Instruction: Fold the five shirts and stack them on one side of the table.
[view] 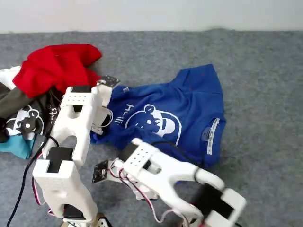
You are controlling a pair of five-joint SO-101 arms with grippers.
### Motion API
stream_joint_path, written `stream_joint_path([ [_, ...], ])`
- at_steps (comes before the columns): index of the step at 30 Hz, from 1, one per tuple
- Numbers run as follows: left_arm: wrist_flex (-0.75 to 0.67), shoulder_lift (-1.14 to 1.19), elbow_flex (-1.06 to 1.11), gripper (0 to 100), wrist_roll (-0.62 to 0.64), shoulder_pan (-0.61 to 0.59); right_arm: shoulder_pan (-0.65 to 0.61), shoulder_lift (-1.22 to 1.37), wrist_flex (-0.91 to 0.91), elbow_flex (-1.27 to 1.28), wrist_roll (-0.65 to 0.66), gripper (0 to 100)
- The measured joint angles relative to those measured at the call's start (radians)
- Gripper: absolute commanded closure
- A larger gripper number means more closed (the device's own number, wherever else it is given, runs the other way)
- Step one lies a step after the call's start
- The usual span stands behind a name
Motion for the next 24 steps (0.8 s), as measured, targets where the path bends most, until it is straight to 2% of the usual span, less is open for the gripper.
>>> stream_joint_path([
  [6,-0.103,-0.011,0.08,97,0.025,0.003,0.003,0.08,-0.044,-0.018,-0.003,85.3],
  [12,-0.133,-0.018,0.107,97,0.026,0.005,0.006,0.107,-0.063,-0.02,-0.003,99.2],
  [20,-0.133,-0.018,0.107,97,0.026,0.005,0.012,0.11,-0.078,-0.02,-0.003,98.8],
  [24,-0.133,-0.018,0.107,97,0.026,0.005,0.066,0.14,-0.018,-0.072,-0.003,98.8],
])
